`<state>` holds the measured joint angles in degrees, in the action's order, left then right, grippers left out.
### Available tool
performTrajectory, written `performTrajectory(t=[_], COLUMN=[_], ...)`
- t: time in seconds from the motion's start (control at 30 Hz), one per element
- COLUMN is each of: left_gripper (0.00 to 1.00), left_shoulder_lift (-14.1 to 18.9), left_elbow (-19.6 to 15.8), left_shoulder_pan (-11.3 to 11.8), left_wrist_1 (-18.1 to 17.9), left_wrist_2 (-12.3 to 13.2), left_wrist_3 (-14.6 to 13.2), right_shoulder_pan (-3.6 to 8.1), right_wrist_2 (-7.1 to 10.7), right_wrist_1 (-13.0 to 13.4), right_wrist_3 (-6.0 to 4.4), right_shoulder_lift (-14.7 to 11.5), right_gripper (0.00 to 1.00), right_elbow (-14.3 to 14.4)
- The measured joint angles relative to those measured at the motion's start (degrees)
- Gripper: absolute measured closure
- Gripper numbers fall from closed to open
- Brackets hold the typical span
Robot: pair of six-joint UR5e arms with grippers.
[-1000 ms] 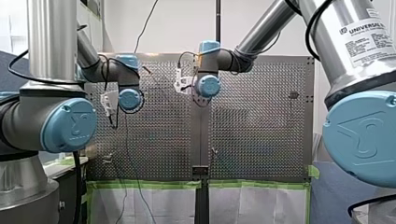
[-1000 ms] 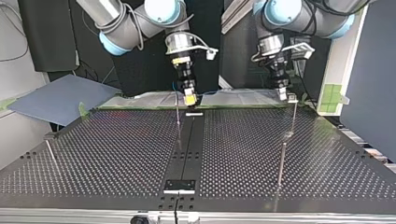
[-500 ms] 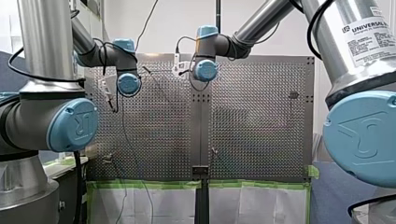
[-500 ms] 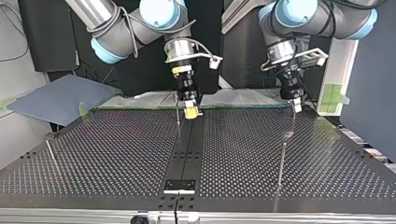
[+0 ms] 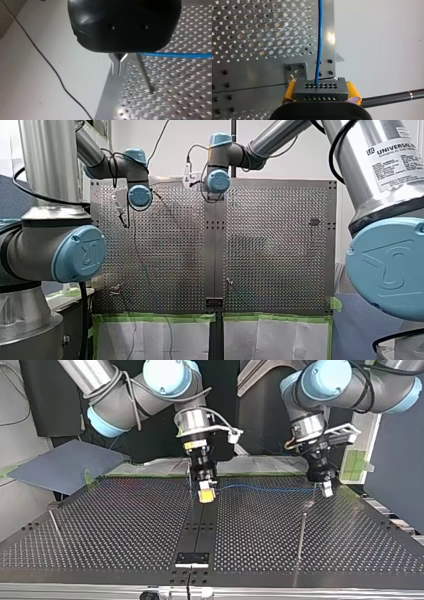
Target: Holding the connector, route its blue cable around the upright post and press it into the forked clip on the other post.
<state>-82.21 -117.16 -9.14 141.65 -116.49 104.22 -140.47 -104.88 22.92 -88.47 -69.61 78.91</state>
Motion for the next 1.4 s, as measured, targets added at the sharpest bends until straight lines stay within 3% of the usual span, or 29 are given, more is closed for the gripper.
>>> performTrajectory(t=[0.37,0.57,0.87,1.13,1.4], left_gripper=[1.00,1.00,1.00,1.00,1.00], left_shoulder_lift=[0.5,0.2,-2.0,-5.5,-6.4], left_elbow=[5.4,8.4,12.6,15.9,16.5], left_shoulder_pan=[1.3,2.1,3.5,5.0,6.0], left_wrist_1=[3.2,4.3,5.8,6.7,6.7], left_wrist_2=[0.4,1.0,2.7,3.9,4.6], left_wrist_3=[0.7,0.8,1.8,2.0,2.5], right_shoulder_pan=[0.61,0.67,0.77,1.83,3.04], right_wrist_2=[0.51,1.71,2.82,3.25,4.34], right_wrist_1=[-1.3,-1.5,-1.7,-2.2,-2.3], right_wrist_3=[0.10,0.16,0.15,0.14,0.14], right_shoulder_lift=[0.0,0.0,0.2,1.0,2.3], right_gripper=[1.00,1.00,1.00,1.00,1.00], right_elbow=[-2.8,-4.5,-7.0,-8.9,-9.5])
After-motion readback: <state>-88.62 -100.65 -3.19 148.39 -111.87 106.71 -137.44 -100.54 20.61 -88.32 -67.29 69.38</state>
